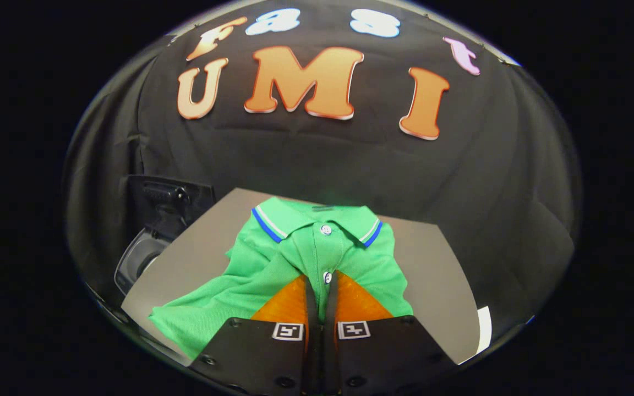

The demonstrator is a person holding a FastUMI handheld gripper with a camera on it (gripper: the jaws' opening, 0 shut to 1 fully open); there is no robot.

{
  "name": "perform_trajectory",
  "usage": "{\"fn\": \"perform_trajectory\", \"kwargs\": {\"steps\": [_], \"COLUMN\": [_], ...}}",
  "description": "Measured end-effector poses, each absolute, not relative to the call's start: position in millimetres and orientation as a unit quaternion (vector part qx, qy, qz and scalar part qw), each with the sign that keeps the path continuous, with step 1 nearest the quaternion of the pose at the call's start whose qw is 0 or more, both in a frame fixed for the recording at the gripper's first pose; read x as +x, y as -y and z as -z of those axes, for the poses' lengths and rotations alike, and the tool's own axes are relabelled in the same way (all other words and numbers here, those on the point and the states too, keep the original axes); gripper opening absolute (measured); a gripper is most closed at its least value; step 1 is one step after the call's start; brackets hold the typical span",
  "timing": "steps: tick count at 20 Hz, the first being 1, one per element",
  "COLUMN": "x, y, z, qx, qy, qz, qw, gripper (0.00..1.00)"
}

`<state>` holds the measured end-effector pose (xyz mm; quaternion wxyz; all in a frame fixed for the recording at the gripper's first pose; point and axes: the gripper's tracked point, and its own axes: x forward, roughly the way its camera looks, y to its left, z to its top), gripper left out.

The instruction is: Put the clothes into the washing machine and then close the washing machine lid.

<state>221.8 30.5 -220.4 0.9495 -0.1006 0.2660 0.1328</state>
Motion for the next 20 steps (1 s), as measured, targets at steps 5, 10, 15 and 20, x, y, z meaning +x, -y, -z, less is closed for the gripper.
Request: {"fn": "perform_trajectory", "kwargs": {"steps": [5, 10, 15, 20], "x": [210, 183, 173, 170], "y": [-25, -21, -20, -23], "z": [184, 149, 144, 142], "qx": [-0.018, 0.008, 0.038, 0.051], "qy": [-0.144, -0.051, -0.007, 0.028], "qz": [-0.119, -0.128, -0.149, -0.154], "qw": [0.982, 0.990, 0.988, 0.986], "gripper": [0.09, 0.09, 0.09, 0.09]}}
